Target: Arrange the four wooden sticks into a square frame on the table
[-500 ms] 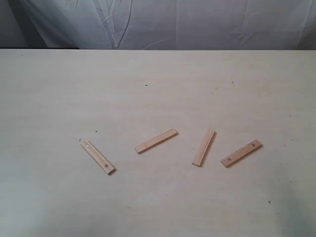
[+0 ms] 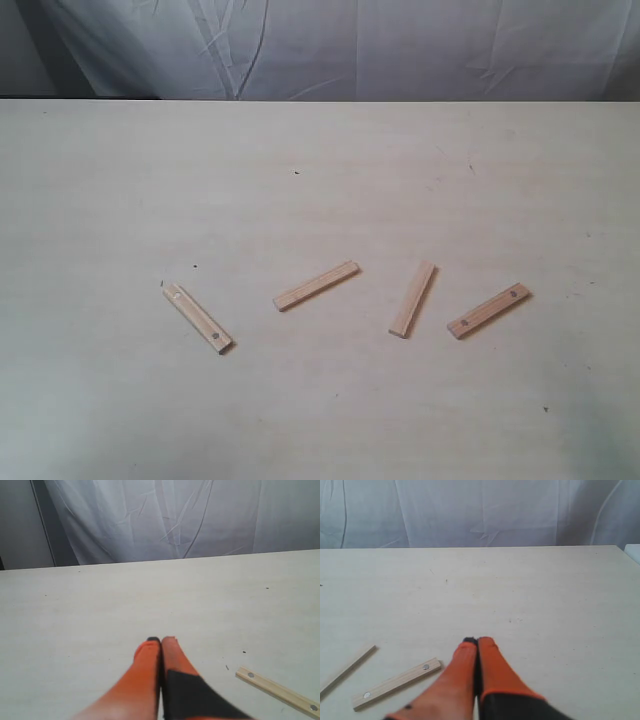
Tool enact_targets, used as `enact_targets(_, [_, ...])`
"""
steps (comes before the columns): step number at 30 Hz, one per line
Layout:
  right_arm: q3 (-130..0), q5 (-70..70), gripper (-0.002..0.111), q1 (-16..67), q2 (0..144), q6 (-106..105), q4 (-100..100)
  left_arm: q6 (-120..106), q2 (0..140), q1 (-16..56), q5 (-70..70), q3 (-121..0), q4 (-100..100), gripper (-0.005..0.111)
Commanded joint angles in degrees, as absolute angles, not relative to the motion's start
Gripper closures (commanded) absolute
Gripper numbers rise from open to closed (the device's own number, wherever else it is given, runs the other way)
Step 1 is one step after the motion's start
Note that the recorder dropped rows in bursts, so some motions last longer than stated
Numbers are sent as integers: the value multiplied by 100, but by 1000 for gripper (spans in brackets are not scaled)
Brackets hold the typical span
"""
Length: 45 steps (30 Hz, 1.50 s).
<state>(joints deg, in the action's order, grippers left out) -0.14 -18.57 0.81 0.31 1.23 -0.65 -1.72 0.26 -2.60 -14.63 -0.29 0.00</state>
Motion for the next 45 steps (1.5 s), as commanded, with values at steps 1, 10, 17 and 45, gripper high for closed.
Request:
enact_targets(1, [0, -1778, 108, 62, 0, 106, -55, -146, 0, -276, -1403, 0, 0, 107])
enact_targets(10, [0, -46, 108, 62, 0, 106, -55, -146, 0, -276, -1403, 0, 0, 107])
enact_targets(17, [0, 1054, 108, 62, 0, 106, -55, -146, 0, -276, -1392, 0, 0, 107])
enact_targets(45, [-2966, -3131, 109, 62, 2627, 122, -455, -146, 0, -276, -1392, 0, 0, 107])
